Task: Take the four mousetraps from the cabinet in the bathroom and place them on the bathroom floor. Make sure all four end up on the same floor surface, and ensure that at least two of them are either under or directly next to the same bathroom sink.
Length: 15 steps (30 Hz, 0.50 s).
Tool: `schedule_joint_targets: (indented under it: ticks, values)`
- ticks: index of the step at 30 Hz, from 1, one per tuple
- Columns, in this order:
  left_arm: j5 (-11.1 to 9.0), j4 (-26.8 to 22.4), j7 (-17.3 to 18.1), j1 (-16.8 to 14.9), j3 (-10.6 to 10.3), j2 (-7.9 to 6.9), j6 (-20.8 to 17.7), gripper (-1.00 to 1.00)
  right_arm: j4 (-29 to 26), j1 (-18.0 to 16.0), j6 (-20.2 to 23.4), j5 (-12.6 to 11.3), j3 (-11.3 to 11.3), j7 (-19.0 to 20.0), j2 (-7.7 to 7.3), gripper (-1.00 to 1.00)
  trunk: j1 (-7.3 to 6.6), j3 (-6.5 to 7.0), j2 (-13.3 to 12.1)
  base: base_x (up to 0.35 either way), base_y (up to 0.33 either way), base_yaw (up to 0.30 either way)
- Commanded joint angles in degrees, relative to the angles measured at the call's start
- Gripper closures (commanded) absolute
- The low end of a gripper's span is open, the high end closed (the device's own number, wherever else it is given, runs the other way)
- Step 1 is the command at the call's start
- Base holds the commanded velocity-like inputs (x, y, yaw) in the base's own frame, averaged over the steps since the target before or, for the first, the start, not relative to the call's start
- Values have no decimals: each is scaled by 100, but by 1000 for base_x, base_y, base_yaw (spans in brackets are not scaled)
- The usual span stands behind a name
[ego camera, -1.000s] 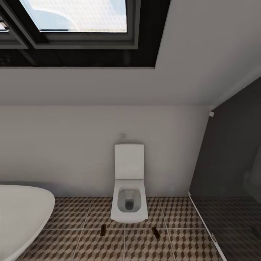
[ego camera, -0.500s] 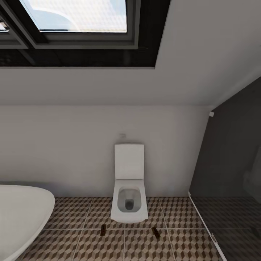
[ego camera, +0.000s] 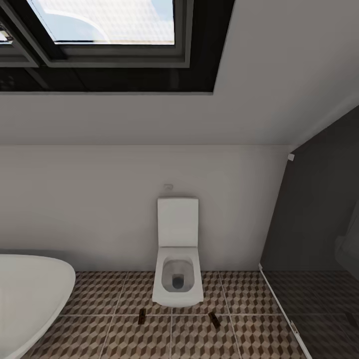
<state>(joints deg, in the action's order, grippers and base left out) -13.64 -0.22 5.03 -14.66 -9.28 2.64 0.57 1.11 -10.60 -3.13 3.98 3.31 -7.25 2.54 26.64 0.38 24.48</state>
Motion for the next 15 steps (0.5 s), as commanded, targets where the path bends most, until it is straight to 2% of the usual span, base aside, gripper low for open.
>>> schedule_joint_targets:
  ticks: [1,15]
  values:
    - [-60,5,18,-2,-48,0,6,-100,12,-4,-12,40,28,-31,2,-100,2,-2,3,0,0,0]
    - [-60,5,16,-3,-44,0,8,-100,12,-4,-12,32,14,-31,8,-100,2,-2,3,0,0,0]
